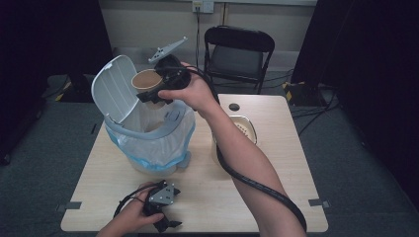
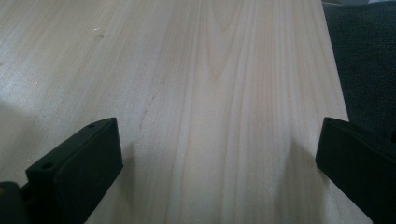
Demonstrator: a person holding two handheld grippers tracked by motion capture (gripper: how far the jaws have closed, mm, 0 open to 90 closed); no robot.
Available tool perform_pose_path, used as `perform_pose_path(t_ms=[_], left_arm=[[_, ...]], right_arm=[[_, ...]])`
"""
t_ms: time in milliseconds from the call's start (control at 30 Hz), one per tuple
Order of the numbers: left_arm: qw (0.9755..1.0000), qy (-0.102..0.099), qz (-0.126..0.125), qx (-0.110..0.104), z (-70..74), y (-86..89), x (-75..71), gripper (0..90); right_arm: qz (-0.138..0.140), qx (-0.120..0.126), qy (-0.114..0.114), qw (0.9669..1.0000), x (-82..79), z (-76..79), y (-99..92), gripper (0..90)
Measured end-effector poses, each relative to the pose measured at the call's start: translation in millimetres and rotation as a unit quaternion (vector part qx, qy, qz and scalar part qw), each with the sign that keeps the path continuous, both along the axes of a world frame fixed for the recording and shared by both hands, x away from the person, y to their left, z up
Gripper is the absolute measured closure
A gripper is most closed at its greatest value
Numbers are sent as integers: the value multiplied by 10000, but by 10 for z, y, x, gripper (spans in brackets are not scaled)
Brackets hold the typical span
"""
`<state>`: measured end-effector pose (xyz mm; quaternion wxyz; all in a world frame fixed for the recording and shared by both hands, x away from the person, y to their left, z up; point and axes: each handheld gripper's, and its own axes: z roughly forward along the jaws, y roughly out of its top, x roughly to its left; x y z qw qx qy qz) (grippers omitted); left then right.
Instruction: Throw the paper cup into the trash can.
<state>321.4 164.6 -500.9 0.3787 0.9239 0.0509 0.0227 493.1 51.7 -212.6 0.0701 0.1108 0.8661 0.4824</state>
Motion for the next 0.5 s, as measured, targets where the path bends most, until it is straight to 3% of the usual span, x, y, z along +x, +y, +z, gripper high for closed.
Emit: perform_pose_path(t_ms=[67, 167, 200, 333, 500], left_arm=[[10000, 0, 1, -2, 0, 0, 0, 0], [10000, 8, 5, -47, -7, -2, -1, 0], [10000, 7, 7, -51, -7, -2, -1, 0], [10000, 7, 8, -50, -7, -2, -1, 0], [10000, 14, -6, -29, -4, -1, 0, 0]], right_arm=[[13, 18, 62, 10000, 4, -33, 36, 241], [-25, 11, 76, 10000, -5, -57, 71, 125], [-24, 53, 79, 10000, -11, -57, 66, 155], [10, 179, 155, 9997, -15, -34, -2, 141], [-51, 138, 132, 9998, -38, -8, -161, 147]])
